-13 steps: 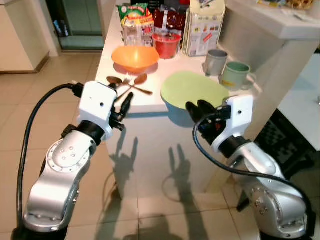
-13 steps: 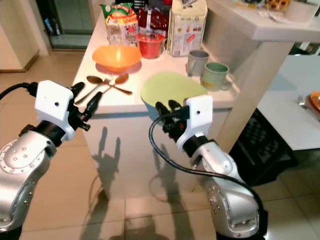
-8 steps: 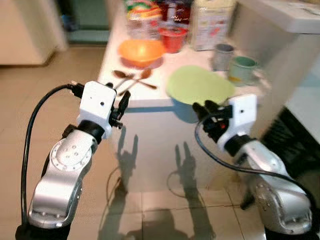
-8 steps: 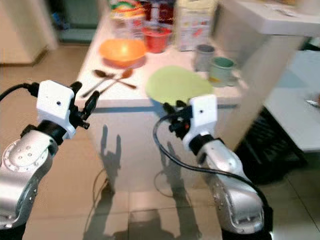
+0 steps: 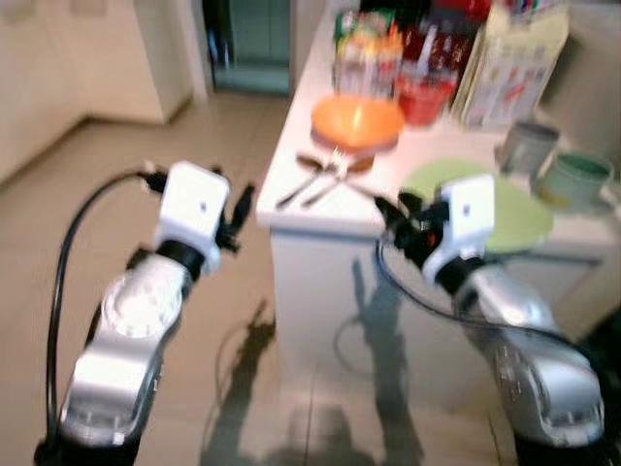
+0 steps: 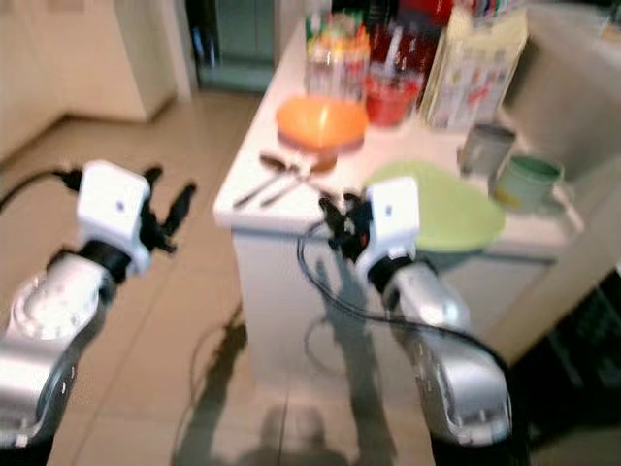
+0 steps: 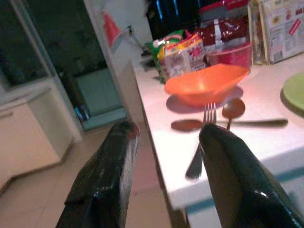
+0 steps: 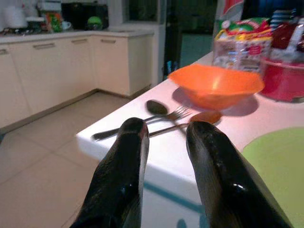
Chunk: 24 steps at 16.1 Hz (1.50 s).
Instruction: Setting the table
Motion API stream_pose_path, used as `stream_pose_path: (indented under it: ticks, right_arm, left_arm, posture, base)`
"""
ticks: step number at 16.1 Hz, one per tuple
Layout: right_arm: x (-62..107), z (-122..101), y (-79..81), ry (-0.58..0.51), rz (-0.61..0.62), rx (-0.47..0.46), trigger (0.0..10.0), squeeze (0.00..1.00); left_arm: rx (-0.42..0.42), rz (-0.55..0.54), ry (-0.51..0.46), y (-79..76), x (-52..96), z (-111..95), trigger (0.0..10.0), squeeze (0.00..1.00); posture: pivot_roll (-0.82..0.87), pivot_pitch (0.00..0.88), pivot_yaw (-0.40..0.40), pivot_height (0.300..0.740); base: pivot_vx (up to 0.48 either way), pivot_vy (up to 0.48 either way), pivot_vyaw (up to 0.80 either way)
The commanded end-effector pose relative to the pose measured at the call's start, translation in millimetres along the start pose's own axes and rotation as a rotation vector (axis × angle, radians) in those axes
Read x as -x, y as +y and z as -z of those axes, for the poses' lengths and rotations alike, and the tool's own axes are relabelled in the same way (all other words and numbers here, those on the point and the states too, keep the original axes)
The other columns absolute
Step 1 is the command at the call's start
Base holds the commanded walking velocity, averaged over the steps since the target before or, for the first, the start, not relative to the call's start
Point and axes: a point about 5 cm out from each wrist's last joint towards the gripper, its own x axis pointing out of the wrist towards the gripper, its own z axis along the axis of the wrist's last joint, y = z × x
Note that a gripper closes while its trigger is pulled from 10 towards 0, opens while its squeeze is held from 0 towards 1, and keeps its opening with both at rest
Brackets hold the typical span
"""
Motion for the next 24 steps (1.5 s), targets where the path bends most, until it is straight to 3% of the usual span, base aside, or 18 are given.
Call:
stream_pose_path:
  ticks: [1, 9, 12, 13, 14, 16, 17, 24]
  right_arm:
    - [-0.4, 0.9, -8.8, 0.004, 0.053, -0.02, 10.0, 0.0]
    - [0.3, -4.2, -24.0, 0.031, 0.041, 0.002, 10.0, 0.0]
    - [-2.6, -7.9, -32.1, 0.09, -0.037, 0.034, 10.0, 0.0]
    - [-4.5, -11.1, -33.4, 0.102, -0.088, 0.003, 10.0, 0.0]
    - [-8.6, -15.5, -38.2, 0.117, -0.121, -0.006, 10.0, 1.0]
    - [-16.6, -20.3, -47.1, 0.138, -0.149, 0.006, 10.0, 1.0]
    - [-28.3, -21.3, -54.9, 0.18, -0.191, -0.005, 10.0, 1.0]
    - [-72.3, -9.4, -81.6, 0.437, -0.336, 0.088, 10.0, 1.0]
  left_arm:
    - [-0.01, 0.022, -0.006, -2.8, 0.1, -1.3, 10.0, 0.0]
    - [0.016, 0.089, -0.021, -11.6, 1.9, -2.0, 10.0, 0.0]
    - [0.031, 0.188, -0.023, -21.5, 9.0, -1.3, 10.0, 0.0]
    - [0.038, 0.222, -0.03, -24.1, 10.9, -2.0, 10.0, 0.0]
    - [0.049, 0.268, -0.038, -27.9, 13.2, -3.3, 10.0, 0.0]
    - [0.056, 0.325, -0.036, -32.6, 14.6, -4.2, 10.0, 0.0]
    - [0.06, 0.367, -0.036, -36.5, 14.1, -5.5, 10.0, 0.0]
    - [0.038, 0.418, -0.042, -36.7, 9.7, -10.1, 10.0, 0.0]
  posture:
    - [-0.01, 0.0, -0.007, 0.74]
    - [-0.02, 0.0, -0.01, 0.74]
    - [-0.02, 0.0, -0.018, 0.74]
    - [-0.02, 0.0, -0.02, 0.74]
    - [-0.02, 0.0, -0.019, 0.74]
    - [-0.02, 0.0, -0.014, 0.74]
    - [-0.03, 0.0, -0.006, 0.74]
    - [-0.01, 0.0, -0.009, 0.74]
  base:
    - [0.326, 0.0, 0.0]
    - [0.286, 0.0, 0.0]
    - [0.0, 0.0, 0.0]
    - [0.0, 0.0, 0.0]
    - [0.0, 0.0, 0.0]
    - [0.0, 0.0, 0.0]
    - [0.0, 0.0, 0.0]
    - [0.0, 0.0, 0.0]
